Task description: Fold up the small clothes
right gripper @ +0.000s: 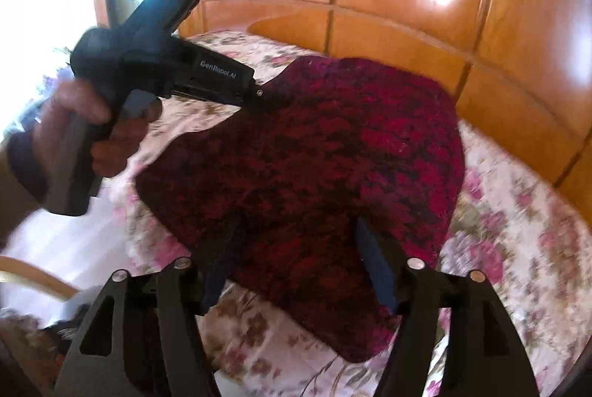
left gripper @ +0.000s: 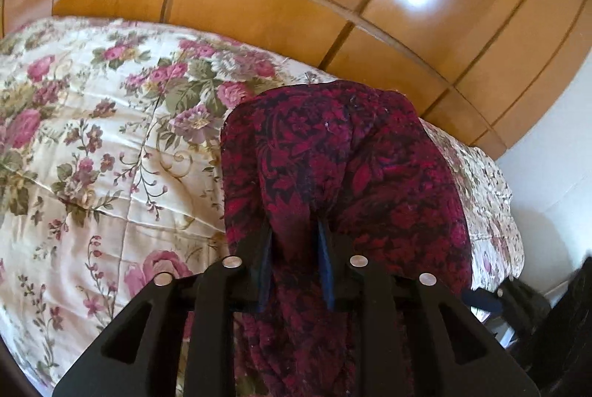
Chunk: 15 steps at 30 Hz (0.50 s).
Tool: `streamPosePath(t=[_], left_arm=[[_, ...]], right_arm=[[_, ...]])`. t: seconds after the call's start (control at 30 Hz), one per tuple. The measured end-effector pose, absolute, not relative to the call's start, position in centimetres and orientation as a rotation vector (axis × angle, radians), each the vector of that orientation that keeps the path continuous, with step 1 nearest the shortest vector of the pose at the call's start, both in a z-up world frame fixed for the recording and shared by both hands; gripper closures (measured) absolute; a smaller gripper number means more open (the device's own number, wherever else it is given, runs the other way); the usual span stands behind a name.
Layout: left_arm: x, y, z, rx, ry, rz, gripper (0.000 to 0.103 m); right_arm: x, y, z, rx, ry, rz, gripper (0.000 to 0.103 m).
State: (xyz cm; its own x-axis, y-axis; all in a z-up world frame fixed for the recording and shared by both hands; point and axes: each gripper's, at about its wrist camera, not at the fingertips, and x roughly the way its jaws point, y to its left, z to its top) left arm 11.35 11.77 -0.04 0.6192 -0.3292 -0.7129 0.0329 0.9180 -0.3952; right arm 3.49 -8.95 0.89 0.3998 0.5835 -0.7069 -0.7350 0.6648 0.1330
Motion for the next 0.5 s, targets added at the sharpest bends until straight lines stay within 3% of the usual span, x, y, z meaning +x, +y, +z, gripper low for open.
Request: streamPosePath(t=[0.23,0.37,0.5], left_arm=[[10.5,10.7,0.0,-0.323,0.835,-0.156,0.082],[10.3,10.3,0.2,-0.292,0.821,-0.138,0.082],[10.2,9.7,0.1,-0.239,0.805,-0.091,0.082]], right_arm=[[10.6,-12.2,4.2,0.083,0.833,0.784,0.030],[15.5,-9.8,2.9,0.022,0.884,0.663,0.039],[17.1,-7.3,0.4,-0.128,0.909,0.557,0.038]])
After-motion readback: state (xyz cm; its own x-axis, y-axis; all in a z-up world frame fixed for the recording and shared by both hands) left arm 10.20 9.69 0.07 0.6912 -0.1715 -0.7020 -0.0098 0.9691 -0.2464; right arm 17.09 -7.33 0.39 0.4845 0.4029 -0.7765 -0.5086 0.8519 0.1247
